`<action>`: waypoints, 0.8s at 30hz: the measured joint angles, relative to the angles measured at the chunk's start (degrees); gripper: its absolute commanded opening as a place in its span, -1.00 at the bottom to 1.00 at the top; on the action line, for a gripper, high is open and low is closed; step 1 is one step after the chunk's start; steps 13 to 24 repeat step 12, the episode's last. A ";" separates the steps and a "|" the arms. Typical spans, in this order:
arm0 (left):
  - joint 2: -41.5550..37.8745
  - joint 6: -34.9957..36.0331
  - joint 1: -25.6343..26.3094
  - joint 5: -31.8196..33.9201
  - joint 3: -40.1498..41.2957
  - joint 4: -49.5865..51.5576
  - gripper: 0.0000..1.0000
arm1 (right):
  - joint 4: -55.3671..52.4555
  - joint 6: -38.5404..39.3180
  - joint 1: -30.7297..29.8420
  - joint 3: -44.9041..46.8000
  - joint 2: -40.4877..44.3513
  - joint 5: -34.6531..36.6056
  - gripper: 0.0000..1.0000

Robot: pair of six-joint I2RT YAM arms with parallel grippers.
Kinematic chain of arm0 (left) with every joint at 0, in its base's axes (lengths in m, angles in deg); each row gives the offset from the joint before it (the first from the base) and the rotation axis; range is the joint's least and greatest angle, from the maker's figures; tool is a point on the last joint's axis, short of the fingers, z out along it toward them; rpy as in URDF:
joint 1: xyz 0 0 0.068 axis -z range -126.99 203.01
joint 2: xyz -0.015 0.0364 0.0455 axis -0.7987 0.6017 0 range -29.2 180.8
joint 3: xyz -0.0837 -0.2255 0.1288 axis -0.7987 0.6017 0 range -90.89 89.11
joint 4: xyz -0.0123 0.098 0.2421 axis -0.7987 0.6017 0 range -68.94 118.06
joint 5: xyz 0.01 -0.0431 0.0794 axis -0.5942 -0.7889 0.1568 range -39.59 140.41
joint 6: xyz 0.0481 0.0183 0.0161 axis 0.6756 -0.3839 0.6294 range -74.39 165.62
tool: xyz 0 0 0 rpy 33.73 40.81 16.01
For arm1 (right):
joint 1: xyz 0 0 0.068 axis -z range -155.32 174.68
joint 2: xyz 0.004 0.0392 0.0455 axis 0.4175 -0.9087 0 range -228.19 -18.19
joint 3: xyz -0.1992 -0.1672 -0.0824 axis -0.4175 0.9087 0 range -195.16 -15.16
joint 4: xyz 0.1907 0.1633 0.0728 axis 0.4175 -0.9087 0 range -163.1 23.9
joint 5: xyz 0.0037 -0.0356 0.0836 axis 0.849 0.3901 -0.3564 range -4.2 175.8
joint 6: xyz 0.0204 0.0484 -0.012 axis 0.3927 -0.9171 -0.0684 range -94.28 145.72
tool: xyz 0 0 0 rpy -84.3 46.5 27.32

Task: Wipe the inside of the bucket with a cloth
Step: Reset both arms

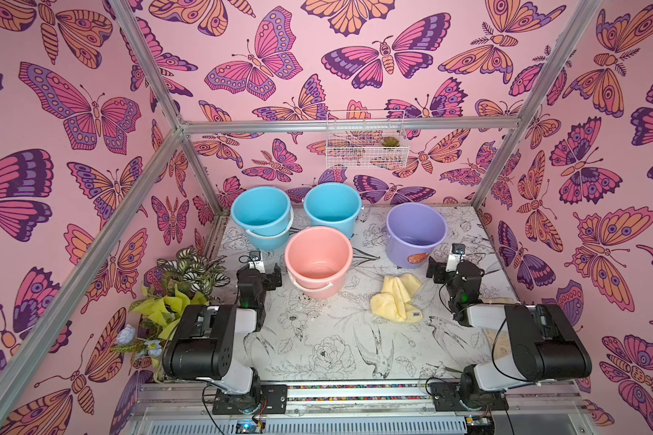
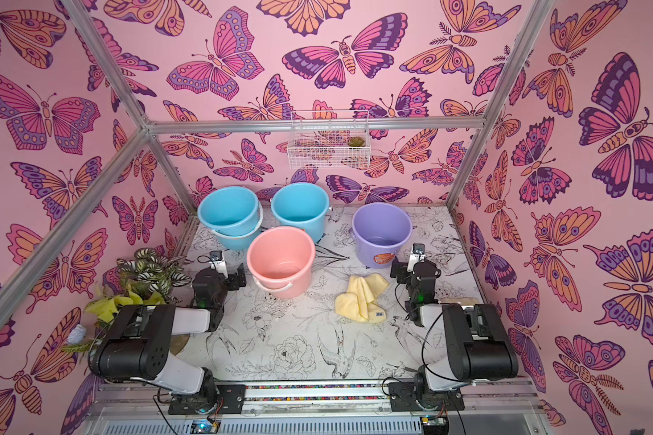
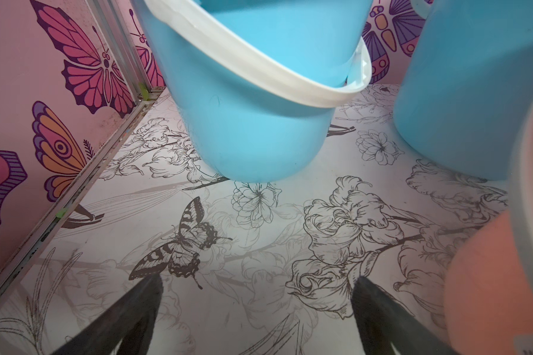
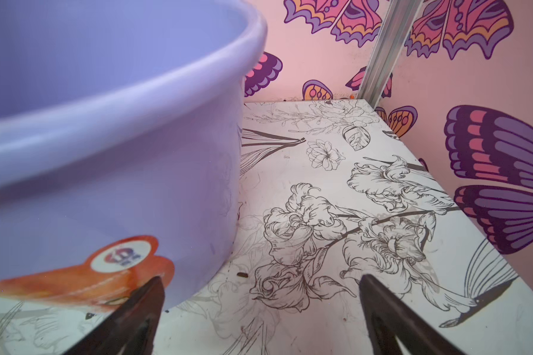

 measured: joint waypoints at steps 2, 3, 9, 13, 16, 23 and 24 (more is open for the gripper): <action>0.00 0.02 0.00 -0.07 0.00 0.00 0.95 | -0.90 0.00 0.00 0.00 0.00 0.09 0.98; 0.00 0.02 0.00 -0.07 0.00 0.02 0.95 | -1.09 0.00 0.00 0.00 0.00 0.11 0.98; 0.00 0.00 0.00 -0.11 0.00 0.04 0.95 | -2.03 0.00 0.00 0.00 0.00 0.13 0.98; 0.00 0.00 0.00 -0.09 0.00 0.04 0.96 | -2.23 -0.02 0.00 0.00 0.00 0.13 0.98; 0.00 0.00 0.00 -0.09 0.00 0.04 0.96 | -2.23 -0.02 0.00 0.00 0.00 0.13 0.98; 0.00 0.00 0.00 -0.09 0.00 0.04 0.96 | -2.23 -0.02 0.00 0.00 0.00 0.13 0.98; 0.00 0.00 0.00 -0.09 0.00 0.04 0.96 | -2.23 -0.02 0.00 0.00 0.00 0.13 0.98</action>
